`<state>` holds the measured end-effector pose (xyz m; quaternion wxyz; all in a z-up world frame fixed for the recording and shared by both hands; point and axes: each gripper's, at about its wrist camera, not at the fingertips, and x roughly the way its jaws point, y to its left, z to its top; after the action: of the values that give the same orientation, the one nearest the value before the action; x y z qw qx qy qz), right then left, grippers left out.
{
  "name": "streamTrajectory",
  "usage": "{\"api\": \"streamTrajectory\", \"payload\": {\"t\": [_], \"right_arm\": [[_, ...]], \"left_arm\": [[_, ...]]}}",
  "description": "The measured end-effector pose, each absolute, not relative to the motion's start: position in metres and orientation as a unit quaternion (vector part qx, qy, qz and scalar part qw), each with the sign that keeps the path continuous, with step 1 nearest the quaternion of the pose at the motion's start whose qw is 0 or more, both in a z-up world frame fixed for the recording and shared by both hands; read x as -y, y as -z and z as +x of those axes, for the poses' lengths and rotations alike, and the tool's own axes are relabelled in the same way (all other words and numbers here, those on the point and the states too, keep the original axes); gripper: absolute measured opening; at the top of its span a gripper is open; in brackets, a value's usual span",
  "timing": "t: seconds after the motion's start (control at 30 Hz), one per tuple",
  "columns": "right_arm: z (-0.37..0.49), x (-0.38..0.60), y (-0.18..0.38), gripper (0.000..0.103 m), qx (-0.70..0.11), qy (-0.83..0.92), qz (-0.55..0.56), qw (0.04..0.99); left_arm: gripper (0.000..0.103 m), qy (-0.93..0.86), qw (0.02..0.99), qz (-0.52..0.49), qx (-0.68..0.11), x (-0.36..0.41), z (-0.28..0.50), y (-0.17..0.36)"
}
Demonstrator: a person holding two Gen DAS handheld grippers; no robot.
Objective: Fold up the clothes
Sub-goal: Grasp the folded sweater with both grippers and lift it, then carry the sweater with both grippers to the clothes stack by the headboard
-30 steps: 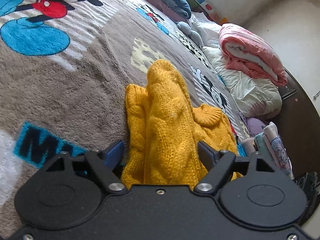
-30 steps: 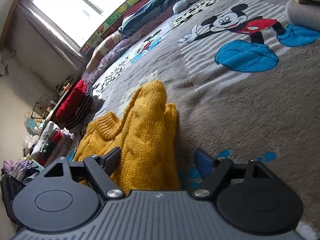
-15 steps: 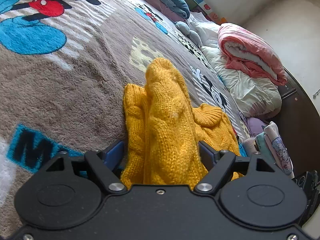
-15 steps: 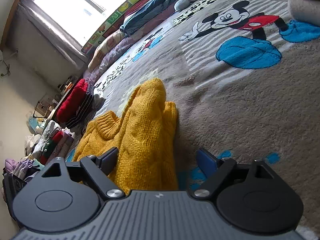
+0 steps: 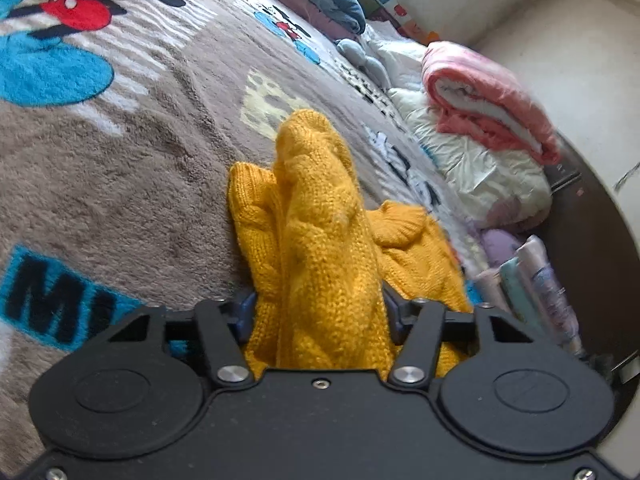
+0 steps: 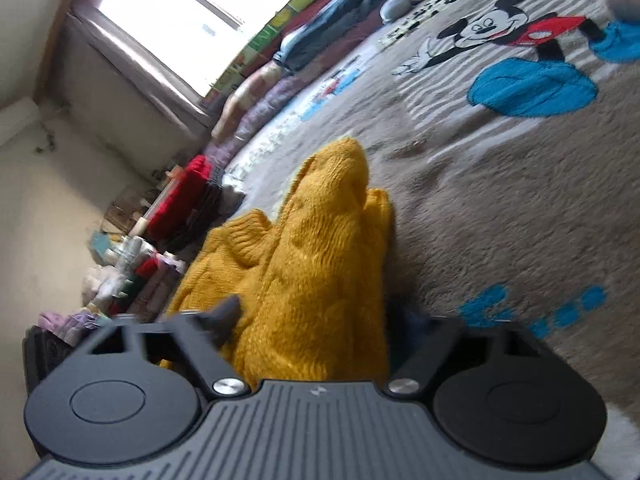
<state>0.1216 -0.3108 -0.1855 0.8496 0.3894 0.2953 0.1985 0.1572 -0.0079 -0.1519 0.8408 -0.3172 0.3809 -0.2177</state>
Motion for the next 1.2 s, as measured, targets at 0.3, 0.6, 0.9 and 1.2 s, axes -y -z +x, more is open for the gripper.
{"api": "streamTrajectory", "payload": {"t": [0.3,0.6,0.9,1.2], "right_arm": [[0.080,0.334,0.182,0.056,-0.259,-0.216,0.464,0.819],[0.008,0.397,0.154,0.055,-0.144,-0.193,0.536,0.809],[-0.027,0.496,0.111,0.055,0.018,-0.112,0.561,0.820],[-0.003,0.572,0.083,0.055,0.130,-0.043,0.542,0.829]], "left_arm": [[0.051,0.266,0.809,-0.371,-0.369,0.016,0.126,0.132],[0.051,0.394,0.756,-0.372,-0.367,0.095,0.151,0.096],[0.051,0.518,0.703,-0.314,-0.372,0.229,0.219,0.039],[0.051,0.592,0.645,-0.290,-0.386,0.348,0.290,0.009]]}}
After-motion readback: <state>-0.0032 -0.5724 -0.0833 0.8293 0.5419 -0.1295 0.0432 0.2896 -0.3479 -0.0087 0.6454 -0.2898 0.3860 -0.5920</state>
